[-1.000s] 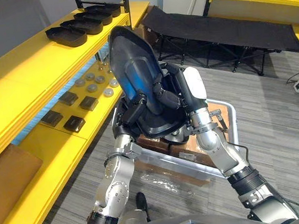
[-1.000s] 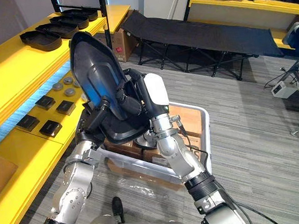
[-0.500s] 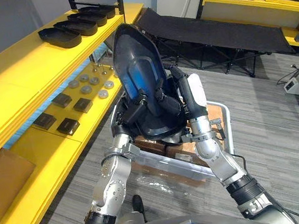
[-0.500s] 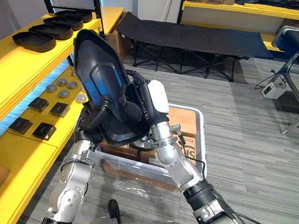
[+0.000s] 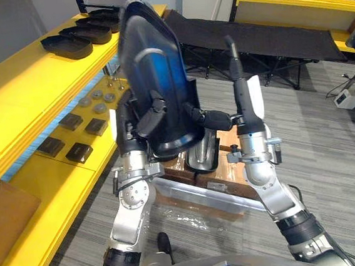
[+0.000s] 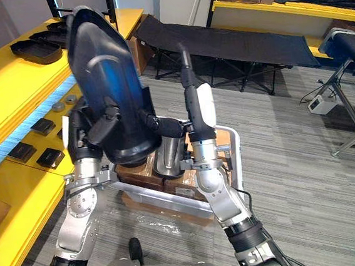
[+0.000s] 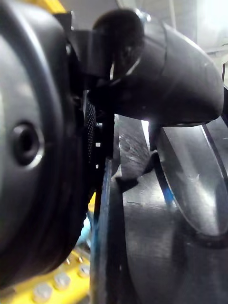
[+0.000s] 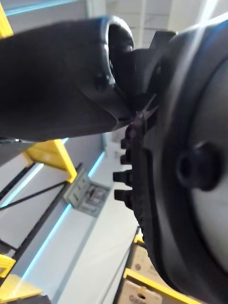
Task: Walk over and take three plastic housings, then place them on the shelf
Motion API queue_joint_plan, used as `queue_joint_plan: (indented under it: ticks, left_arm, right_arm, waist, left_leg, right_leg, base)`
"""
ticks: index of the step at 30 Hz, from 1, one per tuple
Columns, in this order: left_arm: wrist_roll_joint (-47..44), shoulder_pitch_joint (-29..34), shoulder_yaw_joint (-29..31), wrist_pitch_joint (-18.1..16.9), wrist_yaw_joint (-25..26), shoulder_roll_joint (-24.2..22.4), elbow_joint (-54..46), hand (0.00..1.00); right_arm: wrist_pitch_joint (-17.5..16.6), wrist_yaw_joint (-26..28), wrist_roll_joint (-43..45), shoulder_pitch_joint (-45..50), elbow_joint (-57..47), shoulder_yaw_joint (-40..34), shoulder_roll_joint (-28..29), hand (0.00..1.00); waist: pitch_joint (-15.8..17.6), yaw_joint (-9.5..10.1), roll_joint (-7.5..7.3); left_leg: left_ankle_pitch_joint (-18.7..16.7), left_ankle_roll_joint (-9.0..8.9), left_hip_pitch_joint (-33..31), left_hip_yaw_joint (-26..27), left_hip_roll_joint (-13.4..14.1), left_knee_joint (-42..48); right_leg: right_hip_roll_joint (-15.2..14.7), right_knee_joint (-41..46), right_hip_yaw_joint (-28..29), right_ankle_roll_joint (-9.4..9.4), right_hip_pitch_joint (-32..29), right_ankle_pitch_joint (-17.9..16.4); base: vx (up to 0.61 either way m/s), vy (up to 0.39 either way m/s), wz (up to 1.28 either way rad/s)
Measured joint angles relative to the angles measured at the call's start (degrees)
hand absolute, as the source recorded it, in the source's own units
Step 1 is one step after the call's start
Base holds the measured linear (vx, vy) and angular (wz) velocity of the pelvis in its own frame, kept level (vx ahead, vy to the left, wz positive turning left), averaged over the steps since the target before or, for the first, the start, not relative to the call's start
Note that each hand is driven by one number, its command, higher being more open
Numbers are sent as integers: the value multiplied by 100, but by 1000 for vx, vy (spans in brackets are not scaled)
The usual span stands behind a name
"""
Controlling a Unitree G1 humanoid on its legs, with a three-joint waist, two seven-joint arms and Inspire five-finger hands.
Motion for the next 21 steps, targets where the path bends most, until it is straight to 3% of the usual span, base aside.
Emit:
queue_joint_plan:
  ticks: [4, 8, 10, 12, 15, 21]
  left_arm:
    - [1222, 18, 365, -49, 564, 5, -34, 0]
    - [1312, 184, 767, 17, 1004, 25, -32, 0]
    - [1316, 278, 803, 61, 1130, 26, -12, 0]
    - [1308, 290, 736, 79, 1110, 34, 69, 0]
    - [1188, 431, 627, -35, 872, 33, 177, 0]
    - [-275, 1219, 763, -625, 209, -21, 541, 0]
  right_arm:
    - [-21, -8, 456, 439, -96, -749, -15, 100]
    - [23, -106, 1072, 711, -88, -1370, -17, 100]
    - [7, 142, 1679, 833, -89, -1454, -17, 100]
    - [-23, 916, 2939, 1021, -89, -1455, 3, 100]
    - [-24, 1693, 3538, 1417, -67, -1290, 205, 100]
    - [150, 1801, 3494, 1926, 723, -1635, 682, 100]
  waist:
    - [-9, -18, 88]
    - [-7, -155, 128]
    - [-7, -174, 128]
    - [-8, -208, 129]
    - [-13, -242, 141]
    - [-33, -317, 172]
  left_leg:
    - [-14, 2, -10, 58, 13, -1]
    - [-33, -6, -19, 141, 27, -1]
    - [-54, -16, -19, 242, 57, -1]
    - [-68, -28, -19, 279, 62, -1]
    - [-86, -51, -20, 352, 82, -1]
    - [-96, -60, -26, 465, 104, -1]
  right_leg:
    - [0, -1, 76, -10, -65, -9]
    - [-3, -4, 170, -11, -134, -7]
    - [6, -3, 281, -11, -206, -3]
    - [6, -5, 307, -12, -226, -4]
    - [15, 2, 434, -11, -293, -4]
    - [42, 10, 565, 0, -384, 4]
  base:
    - [-2, 0, -7]
    - [15, -6, -15]
    - [32, -15, -24]
    - [37, -15, -11]
    - [50, -14, -16]
    - [49, -13, -13]
